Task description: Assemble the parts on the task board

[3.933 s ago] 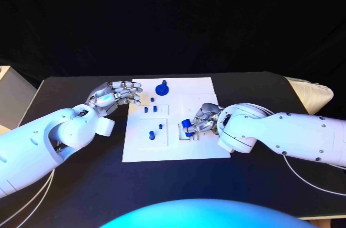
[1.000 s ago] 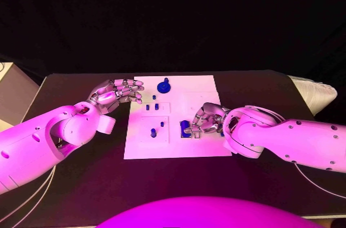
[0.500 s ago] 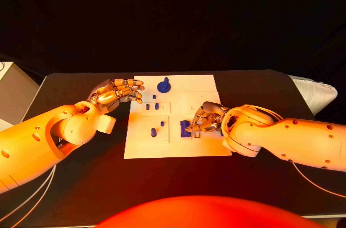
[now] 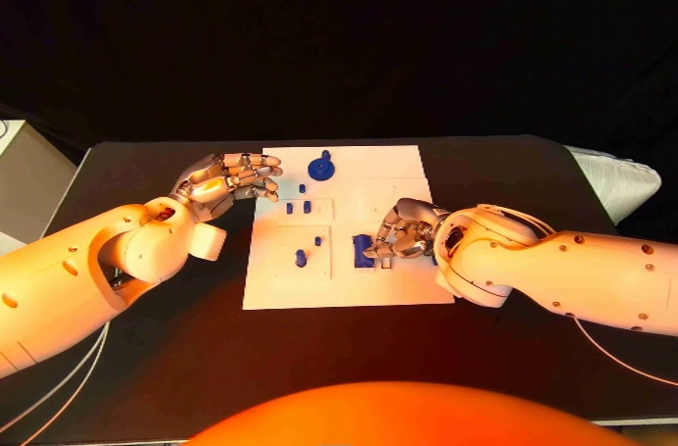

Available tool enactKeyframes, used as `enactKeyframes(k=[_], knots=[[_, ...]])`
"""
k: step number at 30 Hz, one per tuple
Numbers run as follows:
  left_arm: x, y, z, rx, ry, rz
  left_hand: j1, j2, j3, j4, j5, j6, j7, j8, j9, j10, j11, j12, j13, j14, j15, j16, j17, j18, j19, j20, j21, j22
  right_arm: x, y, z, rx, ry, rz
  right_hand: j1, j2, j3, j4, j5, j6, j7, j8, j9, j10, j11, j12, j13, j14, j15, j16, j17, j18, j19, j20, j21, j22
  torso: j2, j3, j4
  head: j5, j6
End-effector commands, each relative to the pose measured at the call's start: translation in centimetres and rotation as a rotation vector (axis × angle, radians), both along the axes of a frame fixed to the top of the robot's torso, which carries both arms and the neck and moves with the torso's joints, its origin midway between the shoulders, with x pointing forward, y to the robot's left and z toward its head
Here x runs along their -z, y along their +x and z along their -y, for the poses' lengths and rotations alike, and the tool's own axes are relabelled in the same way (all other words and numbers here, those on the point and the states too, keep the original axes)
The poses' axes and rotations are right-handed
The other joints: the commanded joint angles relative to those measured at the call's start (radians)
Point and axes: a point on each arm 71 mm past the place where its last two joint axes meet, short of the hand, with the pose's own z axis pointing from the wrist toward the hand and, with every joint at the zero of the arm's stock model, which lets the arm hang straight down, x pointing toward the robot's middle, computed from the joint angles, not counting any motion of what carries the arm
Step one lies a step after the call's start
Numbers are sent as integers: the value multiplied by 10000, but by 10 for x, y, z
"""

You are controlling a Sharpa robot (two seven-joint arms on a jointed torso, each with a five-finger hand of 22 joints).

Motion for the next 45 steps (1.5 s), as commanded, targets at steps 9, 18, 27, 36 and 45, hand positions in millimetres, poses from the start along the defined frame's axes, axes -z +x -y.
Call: enactKeyframes(k=[9, 18, 27, 36, 45], knots=[[0, -1, 2, 172, -72, 56, -118, -12, 49, 10, 18, -49, 106, 50, -9, -9, 38, 32, -10, 78, 17, -39, 17, 78, -55, -10, 37, 9, -6, -9, 0, -558, 827, 462, -162, -84, -31, 42, -56, 80, -28, 89, 30, 952, -58, 196, 2466, 990, -44, 81, 2287, -208, 706, -72, 169, 2010, 2, 6, -5, 40, -15], [0, -1, 2, 176, -68, 52, -118, -12, 49, 10, 18, -49, 106, 50, -9, -9, 38, 32, -10, 78, 17, -39, 17, 78, -55, -10, 37, 9, -1, -11, 2, -720, 548, 45, -64, -126, 2, 8, -128, 125, -74, 147, 49, 966, -95, 224, 2485, 994, -68, 87, 2305, -220, 725, -83, 228, 2044, -5, -6, -13, 35, -43], [0, -1, 2, 181, -73, 48, -118, -12, 49, 10, 18, -49, 106, 50, -9, -9, 38, 32, -10, 78, 17, -39, 17, 78, -55, -10, 37, 9, 8, -13, 3, -484, 315, -93, 287, -126, 159, -14, -123, 127, -119, 207, 57, 974, -136, 239, 2496, 995, -105, 89, 2312, -222, 729, -116, 240, 2059, 1, -1, 2, 40, -39], [0, -1, 2, 187, -76, 48, -118, -12, 49, 10, 18, -49, 106, 50, -9, -9, 38, 32, -10, 78, 17, -39, 17, 78, -55, -10, 37, 9, 9, -12, 3, -219, 122, 187, 444, -93, 256, -8, -114, 152, -144, 247, 62, 980, -157, 252, 2506, 996, -123, 90, 2316, -224, 732, -132, 247, 2067, 1, -9, -2, 50, -46], [0, -1, 2, 181, -70, 45, -118, -12, 49, 10, 18, -49, 106, 50, -9, -9, 38, 32, -10, 78, 17, -39, 17, 78, -55, -10, 37, 9, 10, -9, 3, -15, 29, 369, 476, -14, 324, 18, -115, 173, -154, 276, 67, 995, -168, 282, 2527, 995, -134, 88, 2310, -226, 735, -143, 255, 2074, 5, 0, 1, 62, -64]])
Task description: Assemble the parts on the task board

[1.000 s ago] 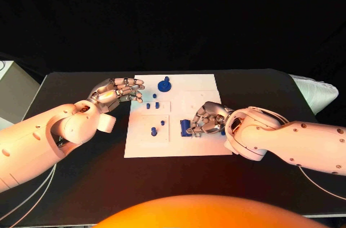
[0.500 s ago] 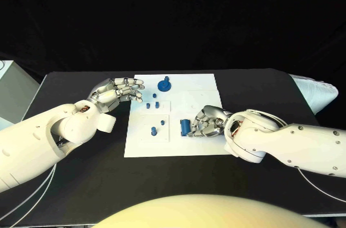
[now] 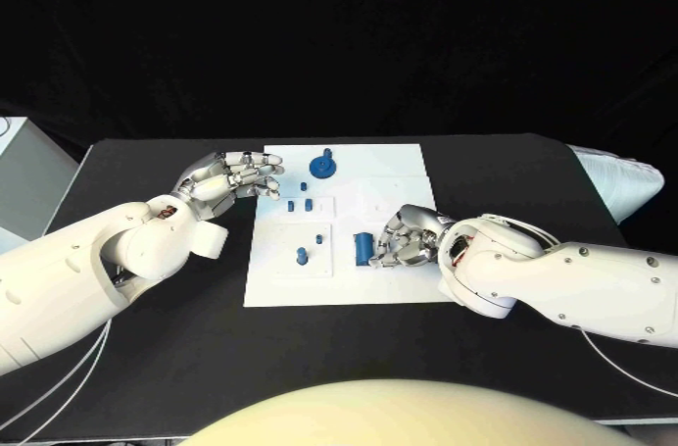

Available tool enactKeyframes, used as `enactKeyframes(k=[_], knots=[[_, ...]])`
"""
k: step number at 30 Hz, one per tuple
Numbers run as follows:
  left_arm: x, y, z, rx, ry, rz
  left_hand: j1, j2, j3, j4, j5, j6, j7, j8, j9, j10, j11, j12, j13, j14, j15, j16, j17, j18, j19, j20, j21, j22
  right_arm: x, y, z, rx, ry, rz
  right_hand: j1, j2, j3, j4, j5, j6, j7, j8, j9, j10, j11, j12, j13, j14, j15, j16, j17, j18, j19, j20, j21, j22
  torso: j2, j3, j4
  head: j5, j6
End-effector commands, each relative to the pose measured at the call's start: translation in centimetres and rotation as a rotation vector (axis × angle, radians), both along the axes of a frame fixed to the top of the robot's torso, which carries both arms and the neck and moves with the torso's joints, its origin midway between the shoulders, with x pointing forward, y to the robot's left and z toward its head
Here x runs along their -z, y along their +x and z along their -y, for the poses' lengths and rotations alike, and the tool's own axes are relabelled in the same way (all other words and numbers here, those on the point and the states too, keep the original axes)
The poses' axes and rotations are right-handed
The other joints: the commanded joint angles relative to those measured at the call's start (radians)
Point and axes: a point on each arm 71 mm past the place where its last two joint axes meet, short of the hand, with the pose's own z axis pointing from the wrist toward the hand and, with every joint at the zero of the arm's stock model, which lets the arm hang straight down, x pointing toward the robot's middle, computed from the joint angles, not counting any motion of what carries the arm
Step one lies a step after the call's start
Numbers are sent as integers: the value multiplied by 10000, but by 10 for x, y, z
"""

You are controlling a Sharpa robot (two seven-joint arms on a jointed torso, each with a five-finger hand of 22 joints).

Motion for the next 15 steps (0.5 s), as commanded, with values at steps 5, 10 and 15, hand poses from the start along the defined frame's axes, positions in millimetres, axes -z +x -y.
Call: enactKeyframes(k=[5, 10, 15], knots=[[-1, -1, 2, 166, -83, 66, -118, -12, 49, 10, 18, -49, 106, 51, -10, -9, 38, 31, -12, 78, 17, -40, 11, 79, -55, -9, 37, 14, 0, 1, 0, -12, -170, 171, 94, 45, 73, -7, -2, 46, -27, 44, 15, 956, -60, 64, 2530, 996, -61, 50, 2314, -123, 735, -70, 52, 2080, 7, 11, 1, 11, -8], [-1, -1, 2, 163, -78, 64, -118, -12, 49, 10, 18, -49, 106, 51, -10, -9, 38, 31, -12, 78, 17, -40, 11, 79, -55, -9, 37, 14, 2, -1, 0, -298, -220, -183, 102, -30, 62, -22, -39, 27, -29, 59, 20, 942, -63, 34, 2509, 991, -66, 42, 2291, -115, 724, -76, 11, 2062, 6, 6, -5, 19, -16], [-1, -1, 2, 168, -79, 61, -167, -5, 118, -13, 18, -56, 104, 68, -35, -10, 37, 32, -33, 81, 18, -63, 28, 87, -97, -1, 73, 68, 2, -3, 3, -302, -148, -279, 132, -112, 59, -18, -50, -50, -3, 31, 4, 921, -49, -9, 2481, 988, -61, 37, 2279, -109, 716, -78, -19, 2050, -3, 4, -4, 12, -13]])
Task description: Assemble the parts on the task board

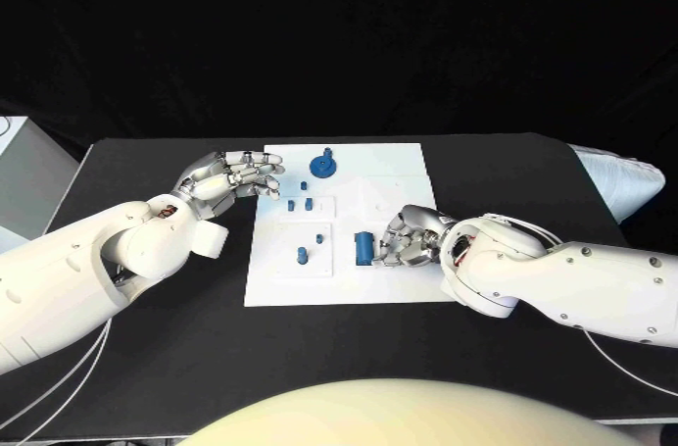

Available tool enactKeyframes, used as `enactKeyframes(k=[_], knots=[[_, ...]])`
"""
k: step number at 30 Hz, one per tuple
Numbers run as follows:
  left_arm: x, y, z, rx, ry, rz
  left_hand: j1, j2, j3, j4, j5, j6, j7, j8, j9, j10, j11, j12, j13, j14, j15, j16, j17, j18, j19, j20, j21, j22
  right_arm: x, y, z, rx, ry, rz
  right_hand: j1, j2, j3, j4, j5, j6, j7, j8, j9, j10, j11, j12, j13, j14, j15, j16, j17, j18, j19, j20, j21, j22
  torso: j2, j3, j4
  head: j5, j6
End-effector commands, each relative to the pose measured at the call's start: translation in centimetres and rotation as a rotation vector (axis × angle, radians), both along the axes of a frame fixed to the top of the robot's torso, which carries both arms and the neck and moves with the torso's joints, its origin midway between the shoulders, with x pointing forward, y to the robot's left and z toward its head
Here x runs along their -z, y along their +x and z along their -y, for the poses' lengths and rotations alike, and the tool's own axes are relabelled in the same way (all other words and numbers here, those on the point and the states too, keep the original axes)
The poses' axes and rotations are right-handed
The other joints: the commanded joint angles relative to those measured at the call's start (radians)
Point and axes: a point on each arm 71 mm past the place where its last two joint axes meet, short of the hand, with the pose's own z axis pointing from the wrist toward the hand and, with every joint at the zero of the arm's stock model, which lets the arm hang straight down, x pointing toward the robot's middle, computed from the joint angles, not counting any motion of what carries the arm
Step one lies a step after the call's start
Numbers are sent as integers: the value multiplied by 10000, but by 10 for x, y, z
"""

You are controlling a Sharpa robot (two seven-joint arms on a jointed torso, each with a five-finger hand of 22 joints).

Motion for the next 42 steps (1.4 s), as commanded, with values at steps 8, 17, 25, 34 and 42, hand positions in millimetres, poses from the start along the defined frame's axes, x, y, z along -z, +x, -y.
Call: enactKeyframes(k=[8, 17, 25, 34, 42], knots=[[0, -1, 2, 160, -79, 55, -83, -5, 47, 0, 18, -56, 104, 68, -9, -10, 37, 32, -8, 81, 17, -63, 8, 87, -97, -1, 34, 12, -8, -2, 20, 356, 432, 129, -285, -110, 113, 36, 118, -889, 561, -1003, -573, 951, 424, 58, 2521, 992, 320, 42, 2297, -127, 719, 201, -23, 2073, -19, -7, -13, -41, 47], [1, 0, 1, 133, -67, 20, -83, -5, 47, 0, 18, -56, 104, 68, -9, -10, 37, 32, -8, 81, 17, -63, 8, 87, -97, -1, 34, 12, -20, 10, 71, 1657, 184, 11, -785, 51, 61, 23, 129, -789, 644, -1303, -710, 1027, 522, 214, 2626, 1032, 422, 110, 2492, -147, 752, 333, 88, 2139, -47, -2, -51, -259, 181], [7, -3, -1, 84, -44, -121, -83, -5, 47, 0, 18, -56, 104, 68, -9, -10, 37, 32, -8, 81, 17, -63, 8, 87, -97, -1, 34, 12, -18, 17, 110, 2494, -1097, -87, -1232, -57, -140, 59, -38, -585, 560, -1240, -556, 1025, 443, 210, 2623, 1041, 362, 127, 2542, -141, 749, 303, 72, 2144, -43, 19, -72, -441, 218], [11, -5, -1, 93, -47, -202, -96, -11, 64, -16, 17, -56, 104, 76, -16, -8, 37, 34, -15, 82, 18, -70, 15, 89, -108, 2, 48, 32, -18, 14, 116, 2529, -1959, -88, -1747, -99, -262, 71, 94, -170, 333, -811, 11, 1021, 257, 203, 2619, 1048, 220, 137, 2572, -145, 760, 194, 92, 2167, -17, 7, -41, -566, 215], [12, -5, -1, 100, -49, -223, -96, -11, 64, -16, 17, -56, 104, 76, -16, -8, 37, 34, -15, 82, 18, -70, 15, 89, -108, 2, 48, 32, -11, 8, 101, 2168, -1974, -308, -2111, -228, -344, 78, 166, -179, 254, -603, 402, 1014, 186, 185, 2608, 1045, 152, 132, 2559, -143, 759, 127, 75, 2169, -22, -4, -36, -442, 178]])
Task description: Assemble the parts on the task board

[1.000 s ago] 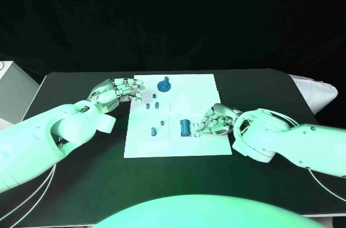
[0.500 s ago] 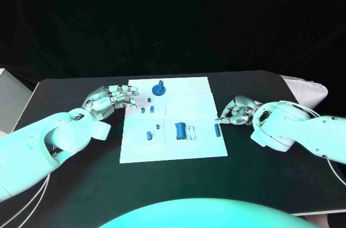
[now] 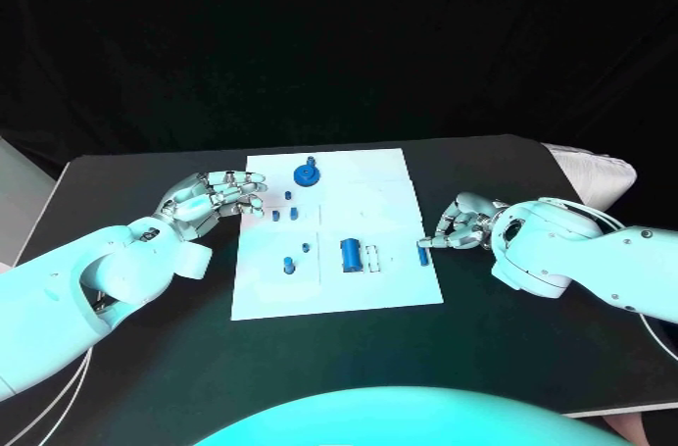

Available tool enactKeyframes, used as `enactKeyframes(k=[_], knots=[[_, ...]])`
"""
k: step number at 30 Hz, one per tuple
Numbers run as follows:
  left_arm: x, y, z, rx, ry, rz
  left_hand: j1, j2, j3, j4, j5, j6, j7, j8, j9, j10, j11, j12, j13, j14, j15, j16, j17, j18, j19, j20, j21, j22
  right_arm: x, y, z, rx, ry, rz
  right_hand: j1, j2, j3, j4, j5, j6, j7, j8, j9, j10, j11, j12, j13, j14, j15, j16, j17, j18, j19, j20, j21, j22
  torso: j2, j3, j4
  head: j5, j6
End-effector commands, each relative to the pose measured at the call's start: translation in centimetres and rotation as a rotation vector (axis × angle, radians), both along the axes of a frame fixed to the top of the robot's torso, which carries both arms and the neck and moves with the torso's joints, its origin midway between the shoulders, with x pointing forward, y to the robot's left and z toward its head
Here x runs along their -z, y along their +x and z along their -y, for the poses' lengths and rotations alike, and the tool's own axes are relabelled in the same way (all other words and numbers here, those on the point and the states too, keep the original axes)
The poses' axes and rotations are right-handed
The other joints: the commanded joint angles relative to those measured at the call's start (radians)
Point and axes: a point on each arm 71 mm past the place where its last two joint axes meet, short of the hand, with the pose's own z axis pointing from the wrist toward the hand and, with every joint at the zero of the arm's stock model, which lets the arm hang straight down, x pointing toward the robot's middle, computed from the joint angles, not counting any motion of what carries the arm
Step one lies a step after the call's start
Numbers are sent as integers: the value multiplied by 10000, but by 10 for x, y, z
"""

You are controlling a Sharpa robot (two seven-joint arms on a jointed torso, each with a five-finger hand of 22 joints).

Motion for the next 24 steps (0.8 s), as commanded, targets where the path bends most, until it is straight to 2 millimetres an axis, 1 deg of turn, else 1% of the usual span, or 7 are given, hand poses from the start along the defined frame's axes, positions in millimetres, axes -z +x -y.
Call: enactKeyframes(k=[1, 6, 9, 18, 21, 23, 24], knots=[[0, -1, 2, 170, -105, 40, -76, 5, 90, -26, 21, -55, 103, 43, -15, -5, 36, 36, -22, 84, 16, -38, 13, 92, -44, 2, 59, 24, 4, -3, -6, -244, -396, -216, -73, -7, -51, 4, 64, 1, -11, 16, 28, 1032, -81, -10, 2613, 1027, -79, 16, 2559, -149, 757, -54, -12, 2161, -2, -6, 3, 93, -22], [0, -1, 3, 212, -95, 23, 53, 82, 397, -241, 22, -40, 108, 69, -63, 21, 32, 28, -64, 95, -13, -112, 14, 93, -137, -42, 254, 238, 9, -4, -9, -300, -419, -372, -4, -60, -43, -7, 3, -68, -9, 17, 98, 1029, -81, -16, 2609, 1022, -83, 8, 2537, -145, 752, -61, -34, 2154, -9, -23, 14, 147, -37], [0, -1, 2, 214, -90, 23, -278, 52, 389, -87, 7, -56, 121, 79, -93, 11, 54, 20, -89, 116, 38, -125, 37, 72, -222, 8, 281, 301, 12, -4, -11, -336, -448, -454, 129, -89, -17, -14, -70, -108, -9, 36, 185, 1024, -81, -29, 2601, 1021, -85, 7, 2535, -146, 751, -66, -36, 2156, -7, -16, -2, 171, -48], [-1, -1, 3, 248, -119, 51, -468, -18, 322, -6, 4, -85, 116, 95, -106, -9, 57, 30, -98, 114, 54, -114, 73, 84, -242, 50, 222, 267, 17, -3, -18, -509, -630, -227, 724, -78, 135, -36, -151, -230, 2, 49, 433, 1017, -75, -42, 2593, 1020, -82, 4, 2530, -143, 748, -70, -59, 2156, -1, -1, 5, 170, -58], [-1, -1, 3, 247, -121, 56, -476, -23, 318, -3, 4, -87, 116, 96, -106, -10, 57, 31, -98, 114, 55, -112, 76, 85, -241, 52, 218, 264, 18, -2, -21, -584, -709, -117, 1052, -62, 230, -45, -145, -278, 7, 23, 508, 1016, -71, -46, 2591, 1020, -79, 4, 2529, -145, 752, -68, -51, 2164, 0, 1, -3, 180, -64], [-1, -1, 3, 247, -122, 58, -476, -23, 318, -3, 4, -87, 116, 96, -106, -10, 57, 31, -98, 114, 55, -112, 76, 85, -241, 52, 218, 264, 19, -1, -22, -638, -752, -79, 1607, -42, 423, -126, 60, -366, 7, -62, 537, 1008, -75, -62, 2581, 1016, -85, -4, 2510, -142, 748, -72, -70, 2161, 1, 0, -3, 182, -68], [-1, -1, 3, 247, -122, 59, -476, -23, 318, -3, 4, -87, 116, 96, -106, -10, 57, 31, -98, 114, 55, -112, 76, 85, -241, 52, 218, 264, 20, -1, -23, -670, -776, -68, 1886, -93, 515, -113, 182, -413, 38, -150, 525, 997, -52, -86, 2567, 1016, -70, -3, 2512, -140, 745, -68, -86, 2158, 0, -2, -1, 182, -67]])
